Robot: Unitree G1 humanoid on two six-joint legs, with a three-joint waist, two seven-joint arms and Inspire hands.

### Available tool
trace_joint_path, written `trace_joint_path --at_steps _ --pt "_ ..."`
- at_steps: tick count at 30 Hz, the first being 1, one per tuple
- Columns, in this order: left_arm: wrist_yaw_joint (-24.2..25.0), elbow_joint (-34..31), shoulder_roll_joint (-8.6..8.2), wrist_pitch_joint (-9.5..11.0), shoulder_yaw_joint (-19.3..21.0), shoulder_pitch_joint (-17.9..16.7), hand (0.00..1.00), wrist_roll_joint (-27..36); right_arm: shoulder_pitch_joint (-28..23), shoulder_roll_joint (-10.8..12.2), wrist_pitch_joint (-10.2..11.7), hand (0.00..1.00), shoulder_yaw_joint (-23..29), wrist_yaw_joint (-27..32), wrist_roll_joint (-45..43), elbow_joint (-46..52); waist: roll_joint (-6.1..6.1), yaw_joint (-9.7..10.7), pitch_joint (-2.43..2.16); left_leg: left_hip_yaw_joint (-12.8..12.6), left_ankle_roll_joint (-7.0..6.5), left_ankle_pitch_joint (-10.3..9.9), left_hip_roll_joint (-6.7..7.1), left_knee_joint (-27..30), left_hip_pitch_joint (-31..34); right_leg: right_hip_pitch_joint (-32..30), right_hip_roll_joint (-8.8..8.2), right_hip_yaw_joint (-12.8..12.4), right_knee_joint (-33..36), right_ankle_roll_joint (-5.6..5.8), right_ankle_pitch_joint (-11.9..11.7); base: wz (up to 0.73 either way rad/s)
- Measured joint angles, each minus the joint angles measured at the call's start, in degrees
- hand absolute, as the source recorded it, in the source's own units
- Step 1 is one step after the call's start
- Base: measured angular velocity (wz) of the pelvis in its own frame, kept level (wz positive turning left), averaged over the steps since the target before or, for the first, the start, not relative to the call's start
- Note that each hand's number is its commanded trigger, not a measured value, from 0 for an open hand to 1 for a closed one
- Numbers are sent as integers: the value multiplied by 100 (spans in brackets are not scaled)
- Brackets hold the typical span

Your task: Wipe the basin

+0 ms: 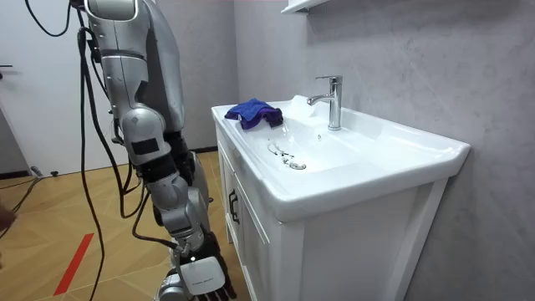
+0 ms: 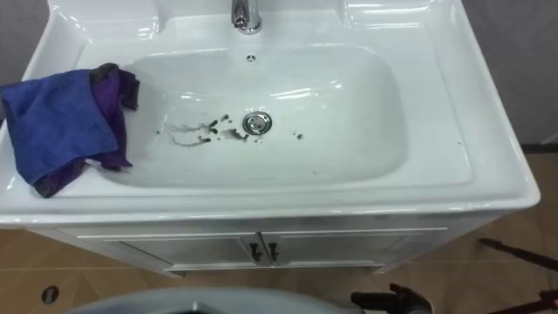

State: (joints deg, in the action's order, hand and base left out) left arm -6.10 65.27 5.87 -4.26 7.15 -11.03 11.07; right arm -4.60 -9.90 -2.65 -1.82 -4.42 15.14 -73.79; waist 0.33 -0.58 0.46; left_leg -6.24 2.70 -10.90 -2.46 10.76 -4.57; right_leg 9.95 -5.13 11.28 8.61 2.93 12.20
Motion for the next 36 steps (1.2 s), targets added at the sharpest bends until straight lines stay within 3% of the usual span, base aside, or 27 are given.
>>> trace_joint_path --at_steps 7,19,30,36 --pt "4 6 1 -25 109 -80 0 531 27 23 -74 0 95 -1 -135 -7 -35 -5 -25 -13 0 0 -1 9 -12 6 -2 6 2 0 0 0" --pt "-258 80 1 -78 420 -211 0 921 23 -7 -245 0 101 20 -21 -42 -32 -132 -15 17 -15 -27 -5 113 41 61 -8 49 11 0 1 1" --pt "-841 12 2 -194 847 -265 0 1243 28 -15 -372 0 90 213 4 68 30 -161 -37 62 -31 -55 12 202 110 28 -33 145 1 8 7 2" --pt "-1527 -499 18 -181 1279 -413 0 1636 23 -33 -444 0 85 244 31 5 20 -303 -31 105 -32 -59 22 199 81 108 -33 174 -2 12 9 3"
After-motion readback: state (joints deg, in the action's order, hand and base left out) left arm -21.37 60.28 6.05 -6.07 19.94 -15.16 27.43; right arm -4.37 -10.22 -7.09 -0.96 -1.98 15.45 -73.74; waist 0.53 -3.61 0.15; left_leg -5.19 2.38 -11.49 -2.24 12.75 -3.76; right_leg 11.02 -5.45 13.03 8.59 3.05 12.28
